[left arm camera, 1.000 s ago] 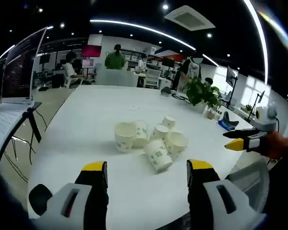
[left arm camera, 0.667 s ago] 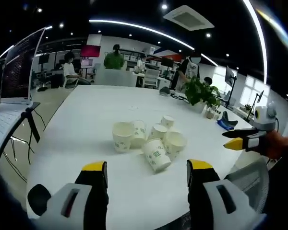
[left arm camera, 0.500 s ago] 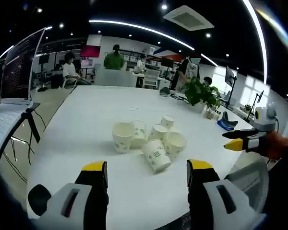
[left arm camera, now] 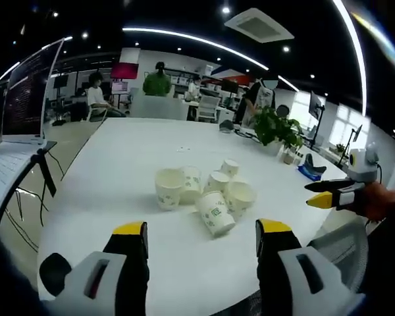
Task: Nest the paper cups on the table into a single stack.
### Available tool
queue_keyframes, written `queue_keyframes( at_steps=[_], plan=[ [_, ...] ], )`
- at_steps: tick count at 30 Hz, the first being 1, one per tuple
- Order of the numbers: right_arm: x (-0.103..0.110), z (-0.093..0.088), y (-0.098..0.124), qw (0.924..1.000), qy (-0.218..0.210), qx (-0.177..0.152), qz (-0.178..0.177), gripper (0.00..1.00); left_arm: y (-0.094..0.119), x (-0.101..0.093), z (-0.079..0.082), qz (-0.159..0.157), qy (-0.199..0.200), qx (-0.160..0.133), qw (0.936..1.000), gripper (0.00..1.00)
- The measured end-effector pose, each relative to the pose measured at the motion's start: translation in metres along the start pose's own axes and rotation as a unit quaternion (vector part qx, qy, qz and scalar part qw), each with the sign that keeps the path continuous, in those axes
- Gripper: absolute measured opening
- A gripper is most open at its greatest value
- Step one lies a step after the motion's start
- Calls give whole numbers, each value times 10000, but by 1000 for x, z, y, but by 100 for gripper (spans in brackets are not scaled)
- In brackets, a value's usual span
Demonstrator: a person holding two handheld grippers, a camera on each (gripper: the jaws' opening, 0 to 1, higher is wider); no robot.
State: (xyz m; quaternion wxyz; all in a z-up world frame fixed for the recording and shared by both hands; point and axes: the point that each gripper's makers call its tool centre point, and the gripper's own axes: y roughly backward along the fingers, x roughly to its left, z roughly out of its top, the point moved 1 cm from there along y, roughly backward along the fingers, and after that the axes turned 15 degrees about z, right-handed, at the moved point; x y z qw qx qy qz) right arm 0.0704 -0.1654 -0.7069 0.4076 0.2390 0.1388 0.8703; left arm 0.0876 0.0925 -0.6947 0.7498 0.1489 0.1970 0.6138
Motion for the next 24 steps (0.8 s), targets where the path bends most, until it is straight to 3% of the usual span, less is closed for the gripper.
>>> queue_keyframes(
  at_steps=[24],
  plan=[
    [-3,-3,2,10000,-45,-22,-85,77,2,-2,-1,-86,27,10,10000,65]
  ],
)
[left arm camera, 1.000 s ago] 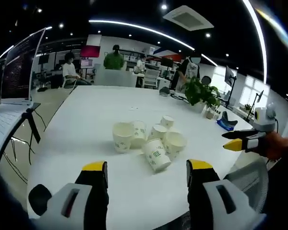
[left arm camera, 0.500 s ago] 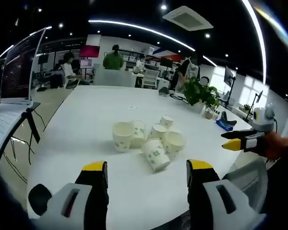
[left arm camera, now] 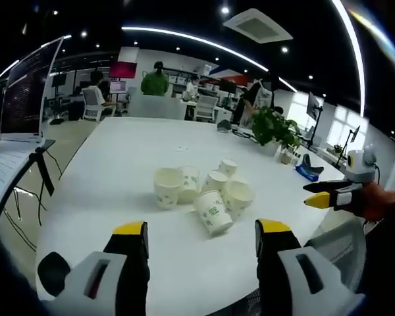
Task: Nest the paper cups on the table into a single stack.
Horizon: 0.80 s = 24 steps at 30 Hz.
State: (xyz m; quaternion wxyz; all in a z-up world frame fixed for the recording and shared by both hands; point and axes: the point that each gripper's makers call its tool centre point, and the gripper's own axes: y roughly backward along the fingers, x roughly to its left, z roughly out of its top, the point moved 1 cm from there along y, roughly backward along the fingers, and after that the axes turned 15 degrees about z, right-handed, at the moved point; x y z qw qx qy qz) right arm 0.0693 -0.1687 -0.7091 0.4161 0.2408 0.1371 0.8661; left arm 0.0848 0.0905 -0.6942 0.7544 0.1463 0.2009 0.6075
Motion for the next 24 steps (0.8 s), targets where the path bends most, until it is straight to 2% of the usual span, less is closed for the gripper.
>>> queue_keyframes(
  at_steps=[24],
  plan=[
    [6,2,-2,10000,39,-12,59,76,1,-3,7,-10,12,-104,9999,65]
  ],
)
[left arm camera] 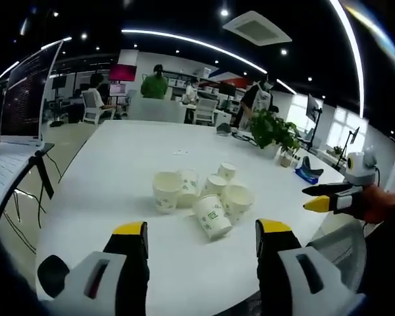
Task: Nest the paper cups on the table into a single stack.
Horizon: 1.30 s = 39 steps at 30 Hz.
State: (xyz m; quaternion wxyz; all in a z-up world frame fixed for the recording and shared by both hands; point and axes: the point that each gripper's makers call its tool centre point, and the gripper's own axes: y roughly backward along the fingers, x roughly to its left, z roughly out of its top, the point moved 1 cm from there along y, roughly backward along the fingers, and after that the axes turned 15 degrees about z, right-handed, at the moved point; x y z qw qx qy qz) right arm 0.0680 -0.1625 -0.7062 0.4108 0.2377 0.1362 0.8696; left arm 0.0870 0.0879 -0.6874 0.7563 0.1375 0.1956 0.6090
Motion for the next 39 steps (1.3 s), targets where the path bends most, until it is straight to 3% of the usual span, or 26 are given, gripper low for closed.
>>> queue_keyframes(
  at_steps=[15,31,37,39],
  plan=[
    [4,9,-12,9998,138,48,128,73,-4,3,-1,34,208,-8,9998,64],
    [16,14,-12,9994,303,138,127,73,-29,0,-8,-120,340,202,9991,61],
    [22,9,-15,9990,357,194,177,73,-53,-9,-16,-238,201,387,9988,60],
    [32,4,-16,9985,420,257,242,73,-64,-12,-25,-250,266,661,9971,59]
  ],
)
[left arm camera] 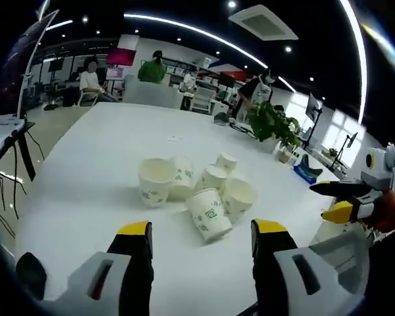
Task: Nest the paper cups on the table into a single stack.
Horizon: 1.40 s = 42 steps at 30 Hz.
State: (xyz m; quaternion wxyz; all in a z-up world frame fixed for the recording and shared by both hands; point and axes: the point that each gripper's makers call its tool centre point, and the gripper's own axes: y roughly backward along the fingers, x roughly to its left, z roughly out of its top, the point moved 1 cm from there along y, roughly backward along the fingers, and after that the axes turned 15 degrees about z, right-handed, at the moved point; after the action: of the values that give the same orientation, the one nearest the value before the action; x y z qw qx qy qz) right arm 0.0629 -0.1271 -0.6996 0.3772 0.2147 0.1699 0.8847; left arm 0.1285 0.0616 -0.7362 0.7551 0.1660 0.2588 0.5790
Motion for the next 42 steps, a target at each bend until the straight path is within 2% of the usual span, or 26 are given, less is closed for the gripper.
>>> queue_keyframes(
  at_steps=[5,9,10,13,15,17,23,29,39,42],
  plan=[
    [13,-6,2,9999,82,133,60,74,-12,-14,2,-79,173,200,9996,60],
    [14,-8,6,9999,51,159,26,73,-33,-19,-4,-62,285,464,9985,61],
    [15,-9,6,9998,52,171,24,73,-29,-20,-3,-42,292,513,9982,61],
    [19,-12,6,9997,81,234,42,73,-42,-22,-3,-25,297,637,9975,61],
    [19,-15,5,9996,103,270,55,74,-41,-25,-7,-27,331,733,9968,60],
    [19,-16,4,9995,118,291,55,74,-53,-26,-6,0,368,802,9961,60],
    [21,-15,4,9995,115,285,63,73,-61,-38,-10,-139,596,1038,9927,60],
    [23,-17,1,9992,182,332,107,73,-80,-37,-15,-94,565,1197,9912,58],
    [21,-18,-6,9990,195,369,161,74,-99,-38,-16,-61,662,1380,9882,59],
    [20,-16,-10,9989,219,371,189,74,-105,-40,-24,-64,600,1532,9864,59]
  ],
)
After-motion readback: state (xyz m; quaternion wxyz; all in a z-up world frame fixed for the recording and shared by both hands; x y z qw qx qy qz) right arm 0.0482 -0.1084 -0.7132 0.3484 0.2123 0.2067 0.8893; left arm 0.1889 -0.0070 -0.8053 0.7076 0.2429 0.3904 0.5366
